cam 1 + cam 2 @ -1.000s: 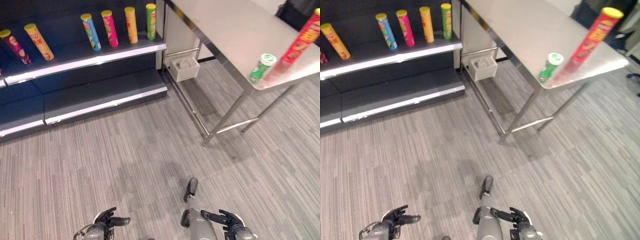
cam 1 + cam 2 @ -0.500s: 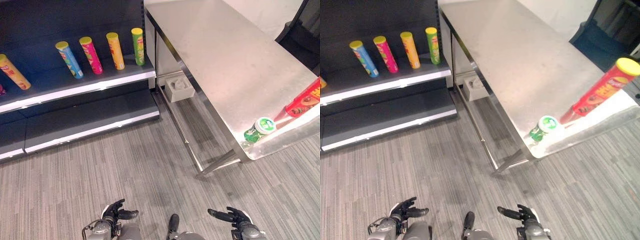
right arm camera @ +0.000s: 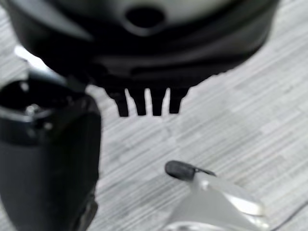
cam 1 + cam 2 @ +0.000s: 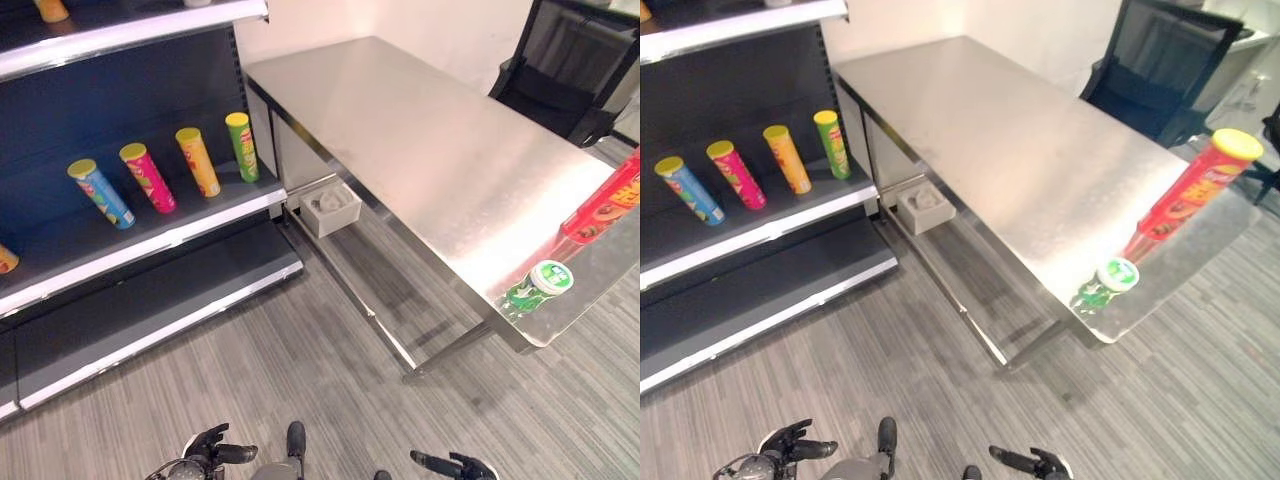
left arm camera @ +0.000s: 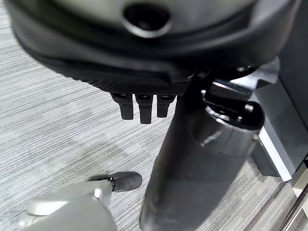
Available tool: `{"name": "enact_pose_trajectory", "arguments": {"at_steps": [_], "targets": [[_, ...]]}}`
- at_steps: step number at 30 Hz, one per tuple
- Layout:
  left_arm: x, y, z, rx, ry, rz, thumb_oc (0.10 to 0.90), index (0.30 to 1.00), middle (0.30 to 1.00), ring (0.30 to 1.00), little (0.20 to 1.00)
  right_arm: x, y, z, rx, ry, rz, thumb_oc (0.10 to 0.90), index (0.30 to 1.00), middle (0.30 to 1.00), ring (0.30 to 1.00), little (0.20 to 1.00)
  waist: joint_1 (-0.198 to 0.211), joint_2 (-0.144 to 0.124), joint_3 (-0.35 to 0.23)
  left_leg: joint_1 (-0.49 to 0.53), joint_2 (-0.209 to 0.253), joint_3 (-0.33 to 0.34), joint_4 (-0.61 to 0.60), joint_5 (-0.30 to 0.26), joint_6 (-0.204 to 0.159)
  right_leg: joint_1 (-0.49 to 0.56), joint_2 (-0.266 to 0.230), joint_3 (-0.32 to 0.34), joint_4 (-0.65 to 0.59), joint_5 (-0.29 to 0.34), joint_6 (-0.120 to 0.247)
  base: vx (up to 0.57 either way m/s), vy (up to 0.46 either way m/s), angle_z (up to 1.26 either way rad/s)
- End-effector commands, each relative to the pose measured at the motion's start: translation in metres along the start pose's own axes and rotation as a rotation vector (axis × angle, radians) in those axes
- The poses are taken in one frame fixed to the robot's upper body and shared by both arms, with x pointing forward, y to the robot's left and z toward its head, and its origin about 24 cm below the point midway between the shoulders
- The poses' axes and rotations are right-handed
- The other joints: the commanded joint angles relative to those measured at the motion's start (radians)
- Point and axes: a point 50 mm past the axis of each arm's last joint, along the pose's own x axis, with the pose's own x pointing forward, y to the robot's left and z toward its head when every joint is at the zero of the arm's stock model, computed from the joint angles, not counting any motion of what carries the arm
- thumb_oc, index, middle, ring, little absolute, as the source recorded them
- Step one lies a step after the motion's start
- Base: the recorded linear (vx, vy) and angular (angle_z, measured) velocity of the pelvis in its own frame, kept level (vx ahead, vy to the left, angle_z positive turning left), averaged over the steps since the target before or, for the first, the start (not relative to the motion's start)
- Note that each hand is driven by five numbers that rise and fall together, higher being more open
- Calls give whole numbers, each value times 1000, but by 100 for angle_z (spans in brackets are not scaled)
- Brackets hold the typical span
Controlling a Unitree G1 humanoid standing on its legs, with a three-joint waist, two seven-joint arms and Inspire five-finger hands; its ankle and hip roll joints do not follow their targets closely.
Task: Put the goods on the table back onto the shelves and tidy them up.
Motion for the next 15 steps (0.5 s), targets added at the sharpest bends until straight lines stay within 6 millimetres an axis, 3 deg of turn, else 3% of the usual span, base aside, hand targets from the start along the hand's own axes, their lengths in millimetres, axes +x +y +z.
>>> {"name": "enact_pose_trajectory", "arguments": {"at_steps": [1,4,5,6,7,8,10,11,12,13,14,15], "targets": [[1,0,4,32,-21,14,800,900,900,900,900,0,-53,20,89,-63,-201,800,900,900,900,900,24,10,1,76,65,13,10,-141,-64,-115,34,-21,5,62,24,40,64,-15],[1,4,5,29,-29,28,800,900,900,900,900,-3,-73,21,170,-80,-276,800,900,900,900,900,20,4,-1,82,66,22,10,-148,-62,-115,31,-14,5,65,29,27,37,-20],[0,7,4,29,-28,36,800,900,900,900,900,-7,-90,22,236,-103,-335,800,900,900,900,900,14,0,-3,87,66,30,10,-153,-61,-114,30,-12,5,66,32,81,94,-21],[-1,6,-2,29,-17,30,800,900,900,900,900,-22,-138,24,361,-178,-506,800,900,900,900,900,-1,-4,-12,98,66,39,10,-165,-58,-113,28,-6,5,66,38,66,76,-19],[-1,6,-2,29,-17,30,800,900,900,900,900,-22,-138,24,361,-178,-506,800,900,900,900,900,-1,-4,-12,98,66,39,10,-165,-58,-113,28,-6,5,66,38,87,83,-10],[-2,3,-6,30,-2,20,800,900,900,900,900,-41,-173,41,388,-302,-627,800,900,900,900,900,-13,-7,-19,107,66,42,10,-174,-55,-110,27,-2,5,64,40,52,34,-8],[-2,2,-8,38,4,14,800,900,900,900,900,-65,-201,69,393,-476,-718,800,900,900,900,900,-24,-9,-25,114,66,45,10,-180,-54,-109,27,2,5,61,42,56,36,-11],[-2,-1,-9,52,7,-1,800,900,900,900,900,-96,-222,107,369,-695,-772,800,900,900,900,900,-30,-10,-30,121,67,50,10,-185,-54,-107,28,8,5,59,41,39,26,-8],[-2,-2,-10,63,10,-7,800,900,900,900,900,-111,-227,129,345,-804,-773,800,900,900,900,900,-29,-9,-31,124,68,52,10,-186,-54,-108,28,12,5,59,40,28,18,-22],[-2,-3,-10,62,10,-8,800,900,900,900,900,-112,-227,129,344,-804,-773,800,900,900,900,900,-29,-8,-31,125,68,52,10,-186,-54,-107,29,12,5,59,40,17,1,-21],[-2,-4,-10,91,6,-24,800,900,900,900,900,-145,-229,168,250,-1013,-741,800,900,900,900,900,-28,-8,-35,129,70,53,10,-188,-56,-108,30,16,5,57,39,17,-4,-22],[-2,-4,-10,101,4,-31,800,900,900,900,900,-159,-225,183,215,-1102,-717,800,900,900,900,900,-27,-8,-38,131,71,53,10,-189,-56,-107,30,16,5,56,39,37,-12,-3]]}}
